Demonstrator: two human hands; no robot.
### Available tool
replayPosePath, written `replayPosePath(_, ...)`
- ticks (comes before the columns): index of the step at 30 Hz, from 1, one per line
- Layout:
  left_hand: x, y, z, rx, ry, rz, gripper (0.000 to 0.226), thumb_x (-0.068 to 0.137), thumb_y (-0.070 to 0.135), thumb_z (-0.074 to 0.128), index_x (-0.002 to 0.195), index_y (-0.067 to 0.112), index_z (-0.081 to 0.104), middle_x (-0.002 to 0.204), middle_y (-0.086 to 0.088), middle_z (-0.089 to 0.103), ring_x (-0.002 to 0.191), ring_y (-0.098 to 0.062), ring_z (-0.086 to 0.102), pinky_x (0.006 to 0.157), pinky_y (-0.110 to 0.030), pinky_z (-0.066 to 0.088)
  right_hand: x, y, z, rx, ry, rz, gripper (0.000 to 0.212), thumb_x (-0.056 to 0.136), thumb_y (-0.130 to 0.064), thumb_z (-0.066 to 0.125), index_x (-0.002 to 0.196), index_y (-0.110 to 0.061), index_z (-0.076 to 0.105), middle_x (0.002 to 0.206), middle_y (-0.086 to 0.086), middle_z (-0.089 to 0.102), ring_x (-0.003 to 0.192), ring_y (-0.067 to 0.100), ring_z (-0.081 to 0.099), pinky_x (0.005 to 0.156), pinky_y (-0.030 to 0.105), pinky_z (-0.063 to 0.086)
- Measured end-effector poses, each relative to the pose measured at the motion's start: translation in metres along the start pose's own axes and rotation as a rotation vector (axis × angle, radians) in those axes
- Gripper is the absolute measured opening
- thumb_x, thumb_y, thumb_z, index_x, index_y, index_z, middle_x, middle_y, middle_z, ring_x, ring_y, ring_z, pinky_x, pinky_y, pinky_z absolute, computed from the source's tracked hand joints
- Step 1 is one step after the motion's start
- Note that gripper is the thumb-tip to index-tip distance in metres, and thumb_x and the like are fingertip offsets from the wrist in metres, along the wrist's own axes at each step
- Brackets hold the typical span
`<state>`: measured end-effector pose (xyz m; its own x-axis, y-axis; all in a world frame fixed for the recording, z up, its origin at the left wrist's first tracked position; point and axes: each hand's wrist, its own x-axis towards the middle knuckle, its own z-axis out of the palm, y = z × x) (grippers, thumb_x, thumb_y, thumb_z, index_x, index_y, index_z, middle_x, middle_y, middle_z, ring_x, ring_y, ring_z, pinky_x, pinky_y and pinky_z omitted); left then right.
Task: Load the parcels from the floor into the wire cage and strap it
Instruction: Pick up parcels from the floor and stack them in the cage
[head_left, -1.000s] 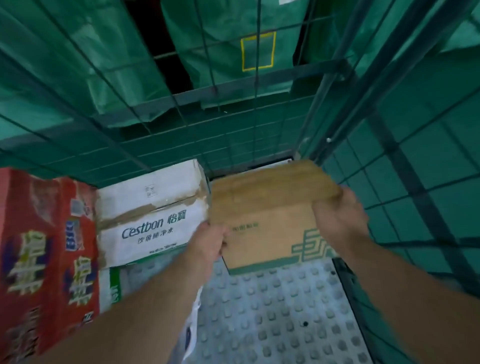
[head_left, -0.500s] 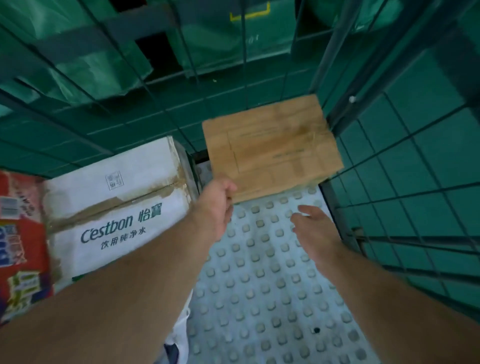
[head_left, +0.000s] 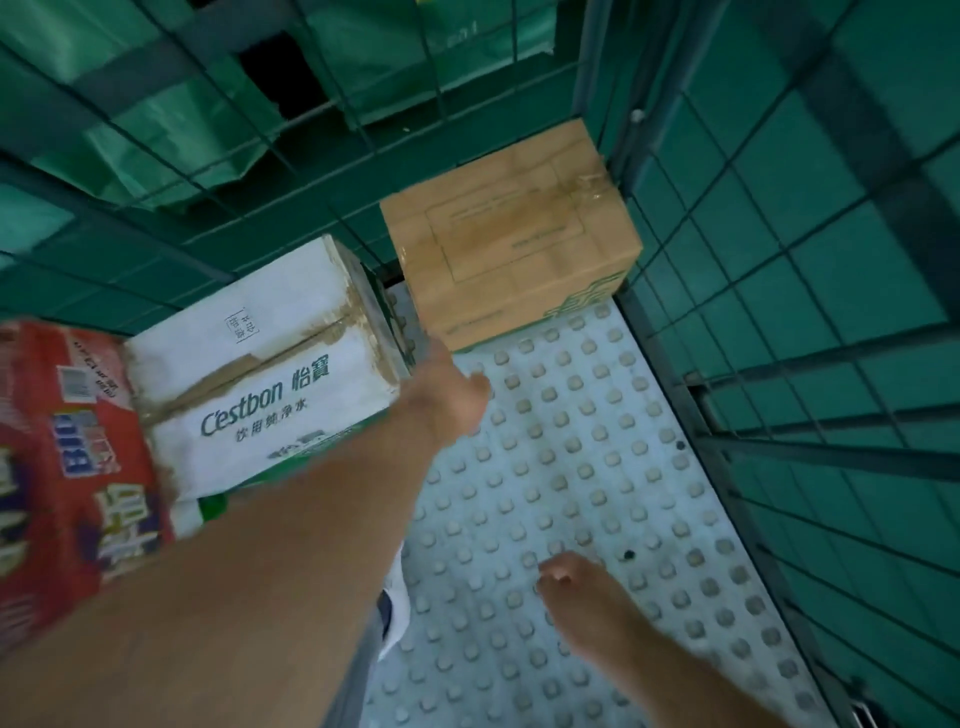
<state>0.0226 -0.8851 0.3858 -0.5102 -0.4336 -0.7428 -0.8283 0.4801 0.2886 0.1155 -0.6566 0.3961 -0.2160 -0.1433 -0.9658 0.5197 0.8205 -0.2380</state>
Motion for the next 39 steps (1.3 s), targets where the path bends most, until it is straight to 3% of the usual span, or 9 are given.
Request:
replayPosePath(4,-0.13,-0.02,0.064,0.132,-0.417,-0.1,0.033,0.106,0.028,0.048,0.128,0.008,0.062,0.12,-0.012,0.064,0.111,-0.029,0.062,0.096,-0.037,0.053,-0.057,0.047,-0.01,-0.135,-0.008,0.006,0.035,0.1,-0.037,0.041,0.13,-0.028,0.056,0.116,-0.001,0.064,0.092,0.015,0.064,0.071,0.025,0.05)
replayPosePath(7,-0.25,-0.027,0.074,-0.001,-0.46,-0.128,0.028,0.103,0.029,0.048,0.077,0.022,0.055,0.078,0.005,0.053,0.09,-0.021,0.055,0.08,-0.028,0.048,-0.106,0.067,-0.02,-0.142,0.046,-0.039,0.015,0.102,-0.03,0.045,0.103,-0.023,0.058,0.102,-0.001,0.059,0.096,0.019,0.058,0.085,0.027,0.046)
replayPosePath(10,-0.344,-0.037,0.071,-0.127,-0.401,-0.114,0.029,0.104,0.029,0.048,0.075,0.026,0.052,0.081,0.006,0.055,0.076,-0.013,0.055,0.077,-0.028,0.048,-0.161,0.068,-0.029,-0.202,0.042,-0.088,0.022,0.107,-0.018,0.04,0.103,-0.013,0.061,0.1,0.009,0.062,0.098,0.027,0.06,0.087,0.032,0.048)
replayPosePath(14,-0.425,-0.056,0.062,-0.455,-0.261,-0.238,0.027,0.104,0.024,0.051,0.077,0.027,0.054,0.089,0.002,0.061,0.094,-0.023,0.06,0.083,-0.033,0.053,-0.223,0.09,-0.031,-0.111,0.074,-0.062,0.026,0.105,-0.03,0.048,0.116,-0.014,0.065,0.119,0.008,0.067,0.11,0.029,0.066,0.086,0.033,0.053)
replayPosePath(19,-0.503,-0.073,0.051,-0.774,-0.12,-0.33,0.014,0.106,0.021,0.051,0.107,0.012,0.061,0.119,-0.006,0.062,0.097,-0.022,0.064,0.076,-0.031,0.045,-0.282,0.123,-0.017,0.009,0.067,-0.104,0.037,0.104,-0.031,0.052,0.132,-0.009,0.058,0.118,0.009,0.067,0.111,0.028,0.064,0.093,0.038,0.051)
replayPosePath(26,-0.555,-0.086,0.056,-0.675,-0.093,-0.314,0.028,0.103,0.031,0.053,0.124,0.014,0.058,0.122,0.005,0.062,0.102,-0.015,0.068,0.092,-0.036,0.052,-0.338,0.16,0.019,0.121,0.015,-0.168,0.033,0.106,-0.026,0.045,0.133,-0.009,0.055,0.107,0.0,0.067,0.091,0.014,0.062,0.094,0.039,0.052)
replayPosePath(30,-0.576,-0.082,0.071,-0.534,-0.14,-0.257,0.022,0.103,0.024,0.052,0.081,0.021,0.056,0.088,0.007,0.057,0.103,-0.023,0.066,0.092,-0.036,0.051,-0.352,0.194,0.029,0.205,0.046,-0.163,0.04,0.106,-0.028,0.044,0.141,-0.011,0.053,0.111,0.001,0.067,0.101,0.017,0.064,0.099,0.042,0.052)
replayPosePath(34,-0.589,-0.081,0.089,-0.385,-0.223,-0.153,0.029,0.101,0.025,0.05,0.073,0.026,0.045,0.082,0.007,0.051,0.093,-0.02,0.054,0.08,-0.033,0.043,-0.375,0.227,0.029,0.298,0.141,-0.194,0.034,0.106,-0.026,0.043,0.133,-0.009,0.057,0.118,0.01,0.067,0.099,0.018,0.062,0.087,0.038,0.05)
replayPosePath(39,-0.615,-0.086,0.09,-0.208,-0.314,0.058,0.014,0.102,0.031,0.05,0.096,0.027,0.062,0.11,0.003,0.059,0.113,-0.018,0.058,0.105,-0.036,0.046,-0.416,0.283,0.048,0.488,0.318,-0.182,0.028,0.106,-0.026,0.044,0.123,-0.008,0.059,0.115,0.007,0.066,0.102,0.021,0.064,0.084,0.034,0.052)
